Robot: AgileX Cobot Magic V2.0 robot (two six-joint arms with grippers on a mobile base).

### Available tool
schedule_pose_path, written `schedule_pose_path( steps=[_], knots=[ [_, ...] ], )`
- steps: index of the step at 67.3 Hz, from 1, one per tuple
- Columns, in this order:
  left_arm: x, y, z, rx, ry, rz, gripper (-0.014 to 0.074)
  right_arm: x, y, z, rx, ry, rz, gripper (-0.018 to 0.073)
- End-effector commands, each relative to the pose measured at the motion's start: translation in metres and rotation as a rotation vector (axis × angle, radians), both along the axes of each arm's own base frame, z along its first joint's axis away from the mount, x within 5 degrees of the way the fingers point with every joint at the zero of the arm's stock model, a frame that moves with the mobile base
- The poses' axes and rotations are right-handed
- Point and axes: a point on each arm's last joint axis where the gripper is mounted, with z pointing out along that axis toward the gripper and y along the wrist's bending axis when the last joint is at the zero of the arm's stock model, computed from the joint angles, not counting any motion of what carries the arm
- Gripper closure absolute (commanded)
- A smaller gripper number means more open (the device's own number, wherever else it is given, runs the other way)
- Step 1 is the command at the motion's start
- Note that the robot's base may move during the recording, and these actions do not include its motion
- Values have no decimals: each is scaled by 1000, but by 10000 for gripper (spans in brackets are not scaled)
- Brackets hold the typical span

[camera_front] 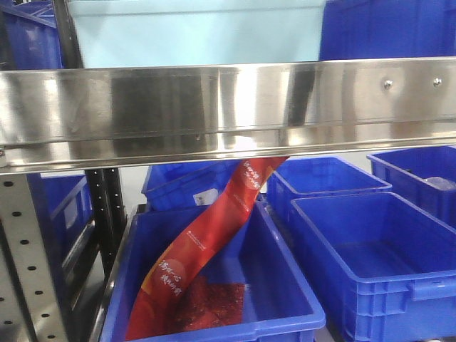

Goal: Move two blue bins to right shelf middle
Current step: 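Lower the light blue bin onto the upper shelf rollers with both grippers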

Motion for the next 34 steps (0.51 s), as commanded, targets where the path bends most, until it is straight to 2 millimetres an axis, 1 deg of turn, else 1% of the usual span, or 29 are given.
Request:
schedule_pose_path(
  steps=[1, 6, 7, 12, 17, 20, 22, 24, 30, 31, 34],
  knots=[
    [-19, 7, 22, -26, -46, -8, 151, -26, -14, 31, 5, -65, -6, 223],
    [-31, 13, 36, -38, -83, -12, 309, -44, -24, 46, -6, -93, -15, 349],
    [-34, 14, 38, -39, -90, -13, 343, -47, -25, 49, -5, -97, -15, 391],
    [-48, 21, 52, -55, -131, -16, 564, -66, -33, 60, -15, -125, -22, 568],
    [-64, 29, 61, -53, -170, -31, 706, -83, -39, 63, -19, -142, -25, 721],
    [-71, 32, 63, -57, -182, -32, 706, -95, -43, 62, -19, -143, -25, 721],
    [-81, 37, 64, -58, -193, -33, 707, -105, -46, 60, -18, -143, -26, 721],
    [-87, 41, 63, -52, -200, -35, 707, -112, -48, 57, -18, -144, -26, 721],
    [-108, 51, 58, -48, -239, -43, 707, -138, -57, 44, -11, -160, -31, 721],
    [-111, 53, 54, -45, -239, -43, 707, -142, -58, 42, -10, -164, -32, 721],
    [-125, 59, 51, -62, -284, -46, 707, -154, -62, 35, -3, -180, -35, 721]
  ],
)
